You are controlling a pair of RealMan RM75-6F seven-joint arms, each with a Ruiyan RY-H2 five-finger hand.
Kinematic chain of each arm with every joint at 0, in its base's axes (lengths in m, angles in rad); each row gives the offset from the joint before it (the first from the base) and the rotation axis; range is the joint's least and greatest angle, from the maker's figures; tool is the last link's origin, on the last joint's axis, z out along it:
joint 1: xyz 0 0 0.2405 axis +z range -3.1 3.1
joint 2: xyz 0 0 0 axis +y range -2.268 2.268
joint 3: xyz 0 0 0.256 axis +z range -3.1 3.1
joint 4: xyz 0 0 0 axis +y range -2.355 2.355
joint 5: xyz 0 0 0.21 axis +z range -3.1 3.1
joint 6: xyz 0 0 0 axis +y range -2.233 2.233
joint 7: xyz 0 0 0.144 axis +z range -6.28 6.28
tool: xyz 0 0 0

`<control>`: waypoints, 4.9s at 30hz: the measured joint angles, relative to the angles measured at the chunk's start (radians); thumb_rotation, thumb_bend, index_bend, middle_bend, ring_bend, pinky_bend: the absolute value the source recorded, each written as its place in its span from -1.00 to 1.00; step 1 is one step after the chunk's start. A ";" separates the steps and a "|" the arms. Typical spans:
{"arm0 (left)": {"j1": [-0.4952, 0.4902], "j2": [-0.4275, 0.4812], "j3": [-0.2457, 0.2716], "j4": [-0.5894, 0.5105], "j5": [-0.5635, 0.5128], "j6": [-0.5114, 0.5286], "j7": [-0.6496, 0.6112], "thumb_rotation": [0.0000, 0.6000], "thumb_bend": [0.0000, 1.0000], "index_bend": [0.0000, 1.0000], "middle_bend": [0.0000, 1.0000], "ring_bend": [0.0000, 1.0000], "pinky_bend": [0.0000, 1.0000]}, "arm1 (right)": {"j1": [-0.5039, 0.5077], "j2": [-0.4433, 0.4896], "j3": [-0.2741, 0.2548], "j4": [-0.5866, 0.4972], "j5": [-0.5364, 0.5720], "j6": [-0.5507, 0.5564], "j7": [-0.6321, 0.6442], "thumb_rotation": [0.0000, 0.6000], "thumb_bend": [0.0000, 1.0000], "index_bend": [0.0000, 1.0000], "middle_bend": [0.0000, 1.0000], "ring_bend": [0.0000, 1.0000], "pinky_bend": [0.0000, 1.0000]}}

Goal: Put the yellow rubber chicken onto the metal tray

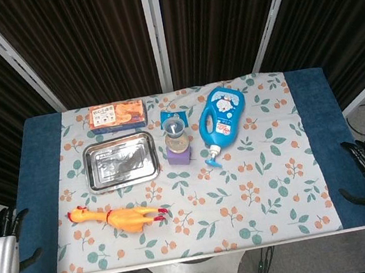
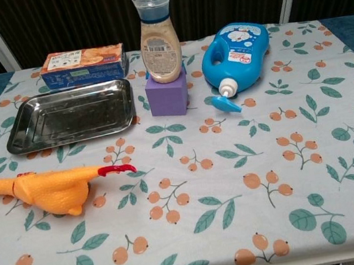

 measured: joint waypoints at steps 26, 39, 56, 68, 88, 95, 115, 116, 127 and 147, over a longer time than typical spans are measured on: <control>-0.158 -0.087 0.006 0.102 0.119 -0.172 -0.052 1.00 -0.74 -0.46 -0.56 -0.73 -0.64 | 0.010 0.026 0.012 0.001 -0.009 0.012 0.026 1.00 -0.70 -1.00 -0.81 -1.00 -1.00; -0.273 -0.308 0.006 0.311 0.127 -0.303 -0.072 1.00 -0.67 -0.30 -0.39 -0.59 -0.53 | 0.007 0.038 0.010 -0.008 0.003 0.004 0.021 1.00 -0.70 -1.00 -0.81 -1.00 -1.00; -0.279 -0.457 0.026 0.515 0.078 -0.296 -0.090 1.00 -0.50 -0.23 -0.26 -0.49 -0.44 | 0.004 0.041 0.007 -0.010 0.010 -0.002 0.022 1.00 -0.70 -1.00 -0.81 -1.00 -1.00; -0.278 -0.495 0.028 0.604 0.075 -0.270 -0.191 1.00 -0.07 0.13 0.08 -0.14 -0.02 | 0.000 0.040 0.005 -0.008 0.007 0.003 0.027 1.00 -0.70 -1.00 -0.80 -1.00 -1.00; -0.326 -0.325 0.072 0.522 0.161 -0.212 -0.661 1.00 0.55 0.48 0.51 0.36 0.68 | 0.045 0.084 -0.004 -0.082 -0.065 -0.027 0.044 1.00 -0.71 -1.00 -0.74 -1.00 -1.00; -0.412 -0.182 0.060 0.238 0.144 -0.330 -0.835 1.00 0.57 0.49 0.57 0.42 0.69 | 0.134 0.120 0.011 -0.208 -0.168 -0.072 0.010 1.00 -0.80 -0.93 -0.63 -0.99 -0.99; -0.624 -0.068 -0.095 -0.058 -0.154 -0.629 -0.740 1.00 0.57 0.49 0.58 0.43 0.72 | 0.483 -0.042 0.201 -0.508 0.144 -0.496 -0.557 1.00 -1.00 -0.78 -0.58 -0.97 -0.94; -0.629 -0.071 -0.101 -0.068 -0.171 -0.634 -0.719 1.00 0.57 0.49 0.58 0.43 0.72 | 0.501 -0.062 0.209 -0.507 0.175 -0.508 -0.590 1.00 -1.00 -0.77 -0.57 -0.97 -0.94; -0.663 -0.060 -0.157 -0.135 -0.299 -0.687 -0.631 1.00 0.57 0.49 0.58 0.43 0.72 | 0.678 -0.256 0.248 -0.484 0.482 -0.553 -0.918 1.00 -1.00 -0.72 -0.56 -0.97 -0.93; -0.647 -0.020 -0.173 -0.184 -0.300 -0.695 -0.627 1.00 0.57 0.49 0.58 0.43 0.72 | 0.843 -0.402 0.268 -0.407 0.701 -0.443 -1.067 1.00 -0.72 -0.07 -0.15 -0.66 -0.83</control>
